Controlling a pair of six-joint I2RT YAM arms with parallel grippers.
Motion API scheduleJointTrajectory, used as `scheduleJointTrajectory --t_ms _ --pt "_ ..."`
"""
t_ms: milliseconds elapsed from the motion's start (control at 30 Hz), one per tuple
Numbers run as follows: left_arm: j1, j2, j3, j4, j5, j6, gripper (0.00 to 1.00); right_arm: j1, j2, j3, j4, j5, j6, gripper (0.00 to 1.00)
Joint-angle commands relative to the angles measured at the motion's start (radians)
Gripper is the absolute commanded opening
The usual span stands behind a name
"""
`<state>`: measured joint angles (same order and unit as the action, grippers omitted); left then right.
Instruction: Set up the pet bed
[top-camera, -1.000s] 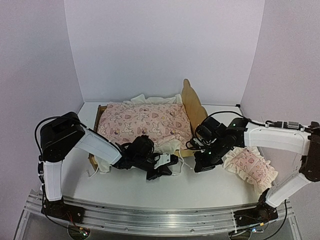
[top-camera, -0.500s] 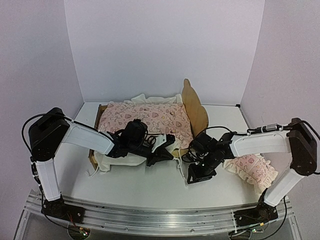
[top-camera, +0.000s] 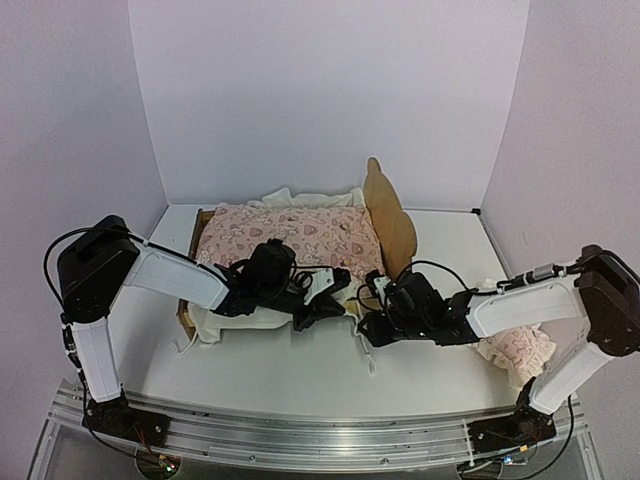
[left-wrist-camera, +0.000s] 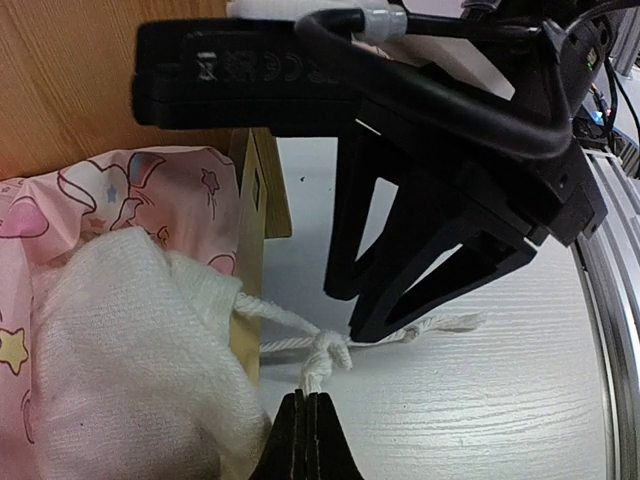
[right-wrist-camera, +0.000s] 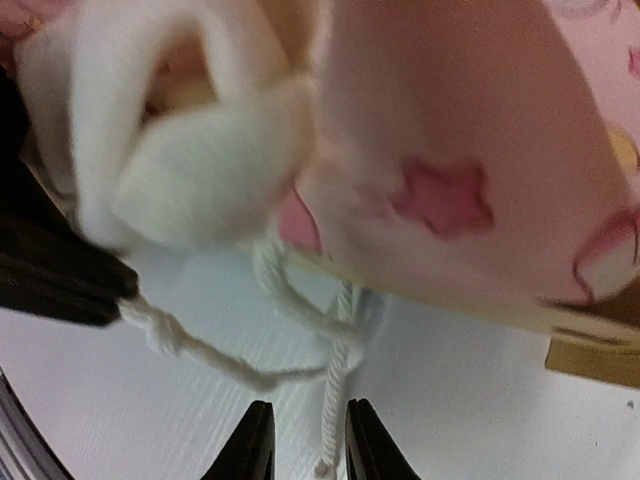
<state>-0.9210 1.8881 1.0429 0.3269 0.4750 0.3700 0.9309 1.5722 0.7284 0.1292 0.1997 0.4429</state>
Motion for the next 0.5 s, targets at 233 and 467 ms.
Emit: scheduleJointTrajectory --t_ms 233,467 --pt "0.005 0.001 -0.020 0.075 -0.072 0.043 0.00 0.013 0.118 0.039 0.251 0.249 -0.075 0.29" --pt "0.009 0.003 -0.022 0.075 -0.110 0.073 0.00 0.013 0.079 0.011 0.248 0.249 -0.074 0.29"
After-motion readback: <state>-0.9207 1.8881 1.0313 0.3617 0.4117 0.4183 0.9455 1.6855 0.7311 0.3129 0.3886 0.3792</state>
